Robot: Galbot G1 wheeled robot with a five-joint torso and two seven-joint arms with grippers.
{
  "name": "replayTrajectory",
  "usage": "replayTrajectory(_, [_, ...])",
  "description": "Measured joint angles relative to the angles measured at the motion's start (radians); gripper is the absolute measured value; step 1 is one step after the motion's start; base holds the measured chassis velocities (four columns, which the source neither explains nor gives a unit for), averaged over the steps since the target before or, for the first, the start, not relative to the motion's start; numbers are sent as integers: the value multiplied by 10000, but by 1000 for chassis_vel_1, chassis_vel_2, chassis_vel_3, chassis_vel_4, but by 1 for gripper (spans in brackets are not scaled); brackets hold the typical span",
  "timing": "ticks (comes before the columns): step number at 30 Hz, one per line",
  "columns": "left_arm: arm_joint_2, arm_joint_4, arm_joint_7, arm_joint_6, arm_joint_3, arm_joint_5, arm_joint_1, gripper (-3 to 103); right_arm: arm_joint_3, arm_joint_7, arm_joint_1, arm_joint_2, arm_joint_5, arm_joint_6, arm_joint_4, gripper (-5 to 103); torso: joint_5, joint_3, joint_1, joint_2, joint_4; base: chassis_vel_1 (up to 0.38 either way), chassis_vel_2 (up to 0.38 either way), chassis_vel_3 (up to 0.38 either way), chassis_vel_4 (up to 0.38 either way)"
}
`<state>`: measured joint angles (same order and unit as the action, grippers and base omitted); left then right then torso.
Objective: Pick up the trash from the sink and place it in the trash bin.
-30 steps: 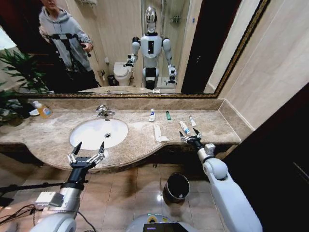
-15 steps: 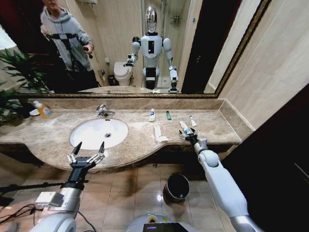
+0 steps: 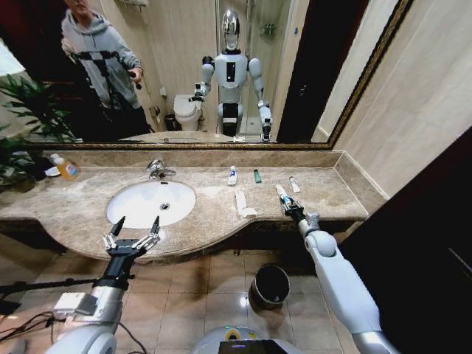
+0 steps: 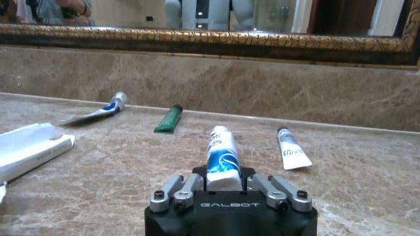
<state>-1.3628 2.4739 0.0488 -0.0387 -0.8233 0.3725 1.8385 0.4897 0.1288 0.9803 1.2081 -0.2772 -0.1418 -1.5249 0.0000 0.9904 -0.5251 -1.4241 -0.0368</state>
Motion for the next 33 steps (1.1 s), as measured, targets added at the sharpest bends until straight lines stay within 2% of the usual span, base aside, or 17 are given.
replayTrajectory(3, [0,-1,0,0,0,0,0,100,101,-9,150,-38,-15,-5,-227,28,0,0,0,0,-1,0,0,0,0])
replayTrajectory(7, [0,0,0,0,0,0,0,100,506,-28,990,-113,-223,40,-1440,28,-4,0,0,0,0,0,0,0,0])
replayTrajectory(10, [0,0,0,0,0,0,0,100,779,-339,2114,5,-326,821,-2418,28,4,-1,0,0,-1,0,0,0,0])
replayTrajectory(11, [0,0,0,0,0,0,0,100,779,-339,2114,5,-326,821,-2418,28,4,-1,0,0,-1,0,0,0,0])
replayTrajectory(14, [0,-1,0,0,0,0,0,100,1164,-634,4062,545,26,2085,-3628,28,3,-1,2,-1,5,0,0,0,0])
replayTrajectory(15, [0,-1,0,0,0,0,0,100,1164,-634,4062,545,26,2085,-3628,28,3,-1,2,-1,5,0,0,0,0])
replayTrajectory(17, [0,0,0,0,0,0,0,100,1343,-659,5298,1067,484,3084,-4013,28,-3,-3,3,-1,1,0,0,0,0])
replayTrajectory(19, [0,0,0,0,0,0,0,100,1346,-661,5533,1166,559,3258,-4030,28,-1,-2,3,-1,3,0,0,0,0])
replayTrajectory(22, [-1,0,-1,0,-1,0,1,100,1281,-700,6962,1705,857,4196,-3791,28,-4,-2,3,-1,2,0,0,0,0])
replayTrajectory(23, [-1,0,-1,0,-1,0,1,100,1281,-700,6962,1705,857,4196,-3791,28,-4,-2,3,-1,2,0,0,0,0])
replayTrajectory(25, [0,0,0,0,0,0,0,100,1220,-701,7456,1963,1163,4726,-3225,28,-2,-2,3,-2,3,0,0,0,0])
replayTrajectory(27, [0,0,0,0,1,0,0,100,1204,-702,7502,2010,1230,4822,-3028,28,-2,-2,3,-2,3,0,0,0,0])
replayTrajectory(29, [-1,0,0,1,0,0,0,100,1131,-709,7470,2128,1625,5190,-2117,28,1,-1,2,-2,1,0,0,0,0])
replayTrajectory(31, [0,0,0,0,0,0,0,100,1092,-710,7426,2135,1760,5143,-1830,28,0,-2,2,-1,1,0,0,0,0])
replayTrajectory(32, [0,0,0,0,0,0,0,100,983,-771,7297,2133,1916,4712,-1360,28,-1,-1,1,-1,1,0,0,0,0])
replayTrajectory(33, [0,0,0,0,0,0,0,100,983,-771,7297,2133,1916,4712,-1360,28,-1,-1,1,-1,1,0,0,0,0])
